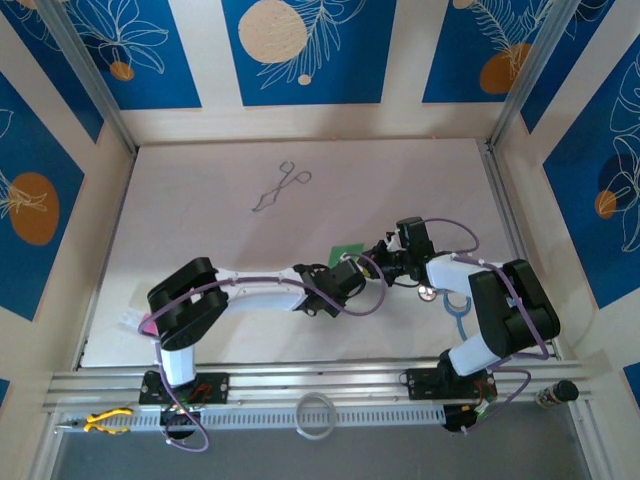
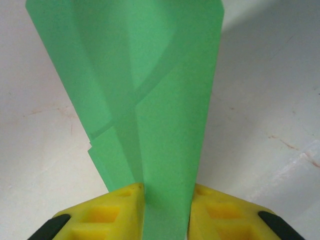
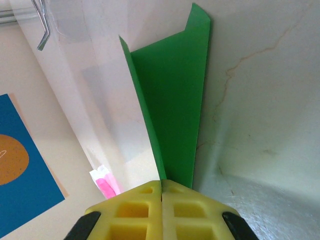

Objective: Fold a paper plane with a square sheet of paper (pick it up from the middle)
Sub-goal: Fold the wing for the fifth time at the center of the table.

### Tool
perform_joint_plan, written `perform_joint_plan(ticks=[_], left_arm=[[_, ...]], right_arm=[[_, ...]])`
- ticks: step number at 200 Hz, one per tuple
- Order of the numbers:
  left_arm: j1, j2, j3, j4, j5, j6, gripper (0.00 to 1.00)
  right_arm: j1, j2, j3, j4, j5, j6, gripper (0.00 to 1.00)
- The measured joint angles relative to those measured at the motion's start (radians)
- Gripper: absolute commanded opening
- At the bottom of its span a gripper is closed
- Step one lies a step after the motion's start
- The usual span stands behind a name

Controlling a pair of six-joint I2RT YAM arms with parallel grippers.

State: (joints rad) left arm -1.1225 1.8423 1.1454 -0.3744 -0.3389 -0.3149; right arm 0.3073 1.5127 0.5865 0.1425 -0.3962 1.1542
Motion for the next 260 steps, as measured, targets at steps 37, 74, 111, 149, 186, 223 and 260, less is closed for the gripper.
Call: perform_joint_plan(ticks=[37, 74, 111, 149, 186, 223, 260], left_arm=[[0.000, 0.000, 0.000, 0.004, -0.006, 0.003, 0.22], [0.000, 0.000, -0.001, 0.014, -0.006, 0.001, 0.27], [0.000, -0.014, -0.015, 0.034, -0.006, -0.001, 0.27], [0.000, -0.016, -0.015, 0.043, -0.010, -0.017, 0.20], [0.000, -0.016, -0.016, 0.042, -0.020, -0.028, 0.18], [0.000, -0.016, -0.021, 0.042, -0.030, -0.043, 0.13], [0.000, -0.016, -0.022, 0.042, -0.029, -0.051, 0.03]], right_arm=[[0.000, 0.000, 0.000, 0.000, 0.000, 0.000, 0.05], [0.000, 0.000, 0.000, 0.000, 0.000, 0.000, 0.05], [0.000, 0.000, 0.000, 0.000, 0.000, 0.000, 0.05], [0.000, 0.000, 0.000, 0.000, 0.000, 0.000, 0.05], [0.000, 0.000, -0.001, 0.000, 0.000, 0.000, 0.05], [0.000, 0.000, -0.001, 0.000, 0.000, 0.000, 0.05], [0.000, 0.000, -0.001, -0.002, 0.000, -0.008, 0.11]])
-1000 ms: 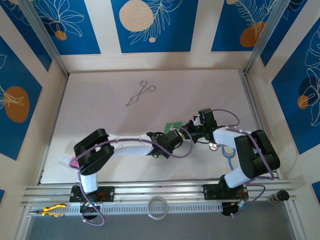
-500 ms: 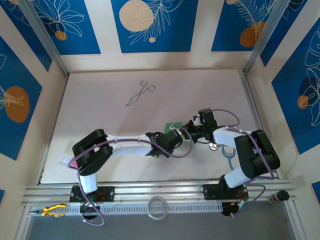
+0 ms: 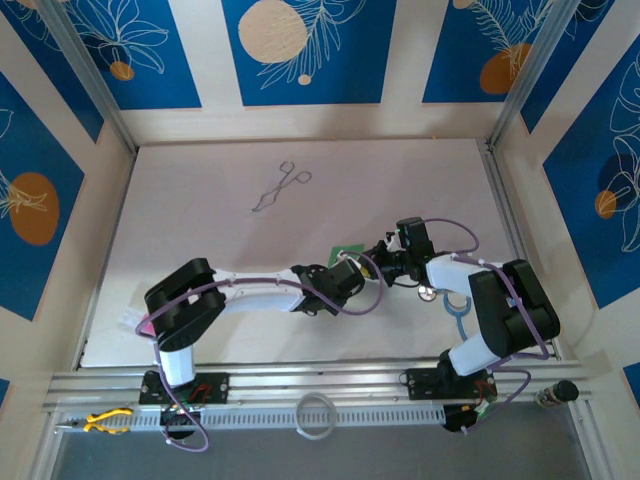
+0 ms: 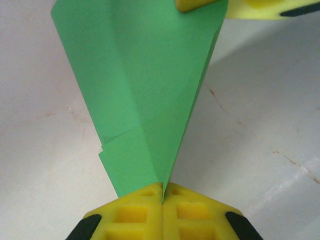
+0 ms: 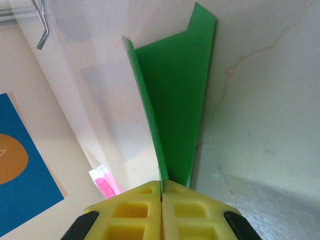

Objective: Fold a paper plane with a square sheet of paper (pick it up from the middle)
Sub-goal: Fold the wing for the fifth time at the center of the table.

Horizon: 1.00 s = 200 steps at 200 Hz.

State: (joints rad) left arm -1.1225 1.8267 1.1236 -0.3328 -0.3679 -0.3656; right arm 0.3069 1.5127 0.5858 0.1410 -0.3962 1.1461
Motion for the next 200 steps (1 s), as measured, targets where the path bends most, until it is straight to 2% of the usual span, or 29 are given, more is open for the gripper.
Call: perform_joint_plan(ticks=[33, 48, 73, 85, 135, 200], left_arm=[[0.000, 0.000, -0.007, 0.004, 0.011, -0.023, 0.00], [0.005, 0.000, -0.016, 0.010, 0.030, -0.037, 0.00], [0.021, 0.000, -0.039, 0.043, 0.085, -0.066, 0.00], [0.031, 0.000, -0.051, 0.063, 0.118, -0.083, 0.00], [0.077, 0.000, -0.084, 0.145, 0.230, -0.142, 0.00], [0.146, -0.019, -0.163, 0.297, 0.407, -0.208, 0.00]], right_arm=[[-0.007, -0.037, 0.000, -0.064, 0.023, -0.047, 0.23], [-0.021, -0.077, 0.000, -0.107, 0.041, -0.073, 0.25], [-0.050, -0.134, 0.000, -0.172, 0.072, -0.114, 0.27], [-0.061, -0.158, 0.000, -0.201, 0.084, -0.130, 0.33], [-0.087, -0.245, -0.029, -0.251, 0.106, -0.153, 0.34], [-0.092, -0.251, -0.065, -0.257, 0.096, -0.154, 0.34]])
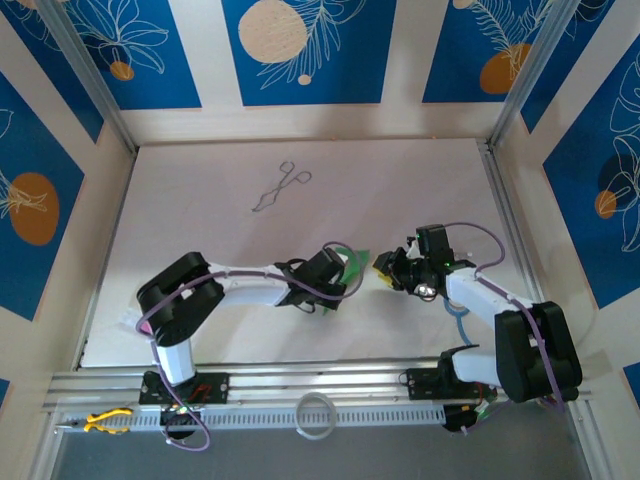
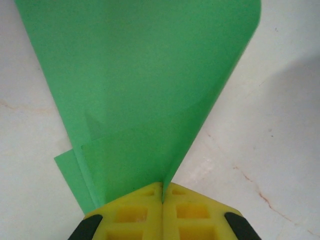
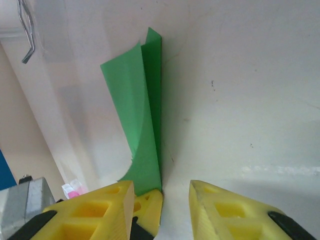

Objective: Fold a paper plane with a square sheet of paper (pick it up from the middle)
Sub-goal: Fold the wing for the fifth time at the center of the table.

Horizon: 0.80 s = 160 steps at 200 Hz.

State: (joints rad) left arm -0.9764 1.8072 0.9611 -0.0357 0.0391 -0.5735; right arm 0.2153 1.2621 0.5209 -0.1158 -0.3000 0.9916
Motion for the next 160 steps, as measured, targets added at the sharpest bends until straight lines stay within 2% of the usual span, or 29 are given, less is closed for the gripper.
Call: perform_joint_plan(ticks=[73, 119, 160], left_arm=[[0.108, -0.002, -0.127, 0.269, 0.245, -0.132, 0.00], [0.129, -0.002, -0.153, 0.381, 0.328, -0.196, 0.00], [0.145, -0.002, -0.198, 0.452, 0.358, -0.241, 0.00]], right_arm=[[0.006, 0.010, -0.023, 0.080, -0.061, -0.002, 0.34], [0.047, 0.056, -0.027, 0.134, -0.094, -0.023, 0.30], [0.080, 0.085, -0.027, 0.173, -0.101, -0.043, 0.24]])
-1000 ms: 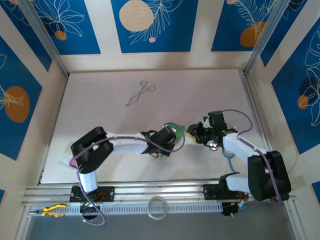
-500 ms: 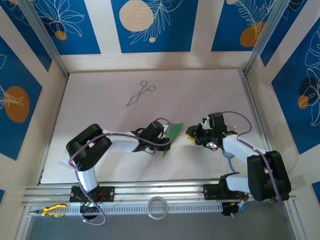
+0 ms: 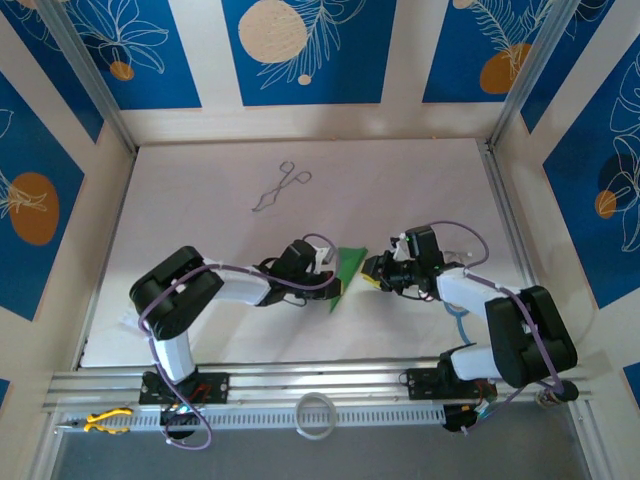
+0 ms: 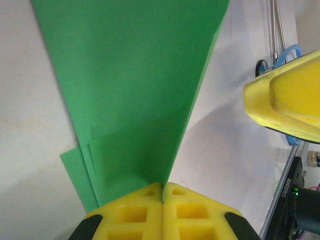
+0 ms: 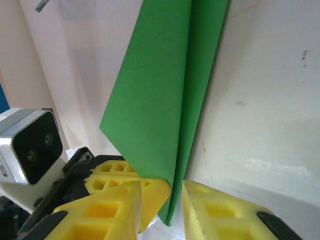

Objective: Fold a paper plane with a square sheet of paper (pick it up from the middle)
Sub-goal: Fold the wing for the fifth time at the center of the table.

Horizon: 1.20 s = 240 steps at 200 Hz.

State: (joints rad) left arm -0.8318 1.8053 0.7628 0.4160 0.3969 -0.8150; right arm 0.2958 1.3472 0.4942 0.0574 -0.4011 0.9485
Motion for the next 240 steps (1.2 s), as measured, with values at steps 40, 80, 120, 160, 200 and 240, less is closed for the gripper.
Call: perform_joint_plan(ticks=[40, 80, 120, 160, 200, 240], left_arm=[[0.007, 0.007, -0.020, 0.053, 0.015, -0.036, 0.00], [0.009, 0.026, -0.043, 0.117, 0.023, -0.072, 0.00], [0.010, 0.037, -0.061, 0.145, 0.026, -0.096, 0.00], [0.010, 0.038, -0.066, 0.175, 0.028, -0.113, 0.00], [0.014, 0.045, -0.088, 0.221, 0.034, -0.152, 0.00], [0.020, 0.063, -0.114, 0.288, 0.044, -0.206, 0.00]], right_arm=[[0.022, 0.022, 0.001, 0.022, 0.000, -0.018, 0.16], [0.037, 0.038, 0.001, 0.045, -0.004, -0.026, 0.12], [0.040, 0.044, 0.001, 0.056, 0.010, -0.031, 0.12], [0.072, 0.015, 0.000, 0.063, 0.084, -0.045, 0.12], [0.073, 0.004, 0.002, 0.068, 0.068, -0.077, 0.12], [0.077, 0.069, 0.010, 0.105, 0.015, -0.088, 0.12]])
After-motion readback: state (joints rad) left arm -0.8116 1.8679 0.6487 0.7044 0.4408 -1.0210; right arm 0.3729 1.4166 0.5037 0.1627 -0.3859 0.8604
